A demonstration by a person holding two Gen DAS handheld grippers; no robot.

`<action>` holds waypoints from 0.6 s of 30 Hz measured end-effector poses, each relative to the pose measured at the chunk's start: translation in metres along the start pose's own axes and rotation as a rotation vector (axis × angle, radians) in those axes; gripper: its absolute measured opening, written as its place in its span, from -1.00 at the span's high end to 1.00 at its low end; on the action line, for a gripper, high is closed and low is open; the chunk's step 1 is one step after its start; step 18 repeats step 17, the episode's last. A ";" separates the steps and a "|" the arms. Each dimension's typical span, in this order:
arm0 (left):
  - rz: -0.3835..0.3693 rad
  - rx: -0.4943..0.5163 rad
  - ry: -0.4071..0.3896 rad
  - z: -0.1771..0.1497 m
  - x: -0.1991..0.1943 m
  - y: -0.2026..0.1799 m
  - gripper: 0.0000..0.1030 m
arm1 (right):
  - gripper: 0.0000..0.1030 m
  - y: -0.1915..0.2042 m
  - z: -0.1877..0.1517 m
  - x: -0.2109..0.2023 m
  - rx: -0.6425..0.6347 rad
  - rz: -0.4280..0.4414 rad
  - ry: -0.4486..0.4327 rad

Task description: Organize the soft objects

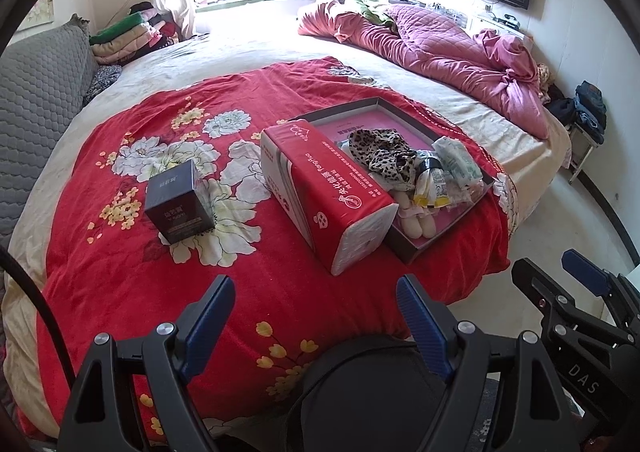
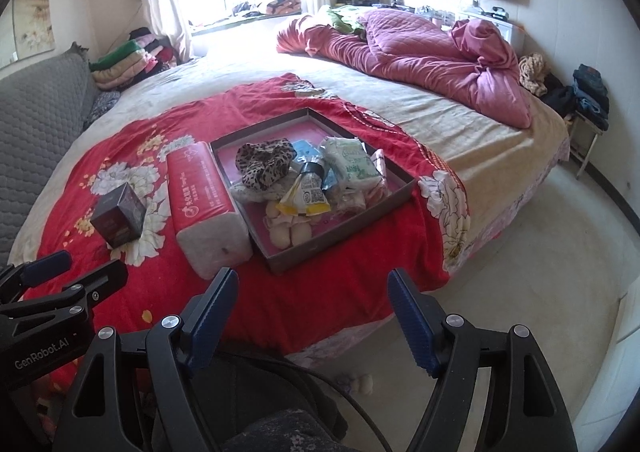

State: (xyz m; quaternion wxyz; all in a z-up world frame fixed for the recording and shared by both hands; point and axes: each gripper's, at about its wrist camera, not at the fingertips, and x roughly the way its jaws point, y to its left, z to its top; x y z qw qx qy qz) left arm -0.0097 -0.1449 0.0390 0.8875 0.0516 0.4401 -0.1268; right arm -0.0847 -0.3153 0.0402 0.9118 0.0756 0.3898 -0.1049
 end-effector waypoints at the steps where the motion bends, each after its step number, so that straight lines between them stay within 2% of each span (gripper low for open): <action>1: 0.004 -0.001 0.001 0.000 0.000 0.000 -0.60 | -0.51 0.000 0.000 0.000 0.002 0.001 0.002; 18: -0.010 -0.013 0.038 -0.005 0.012 0.003 -0.59 | -0.51 0.001 0.000 -0.001 -0.007 0.000 -0.007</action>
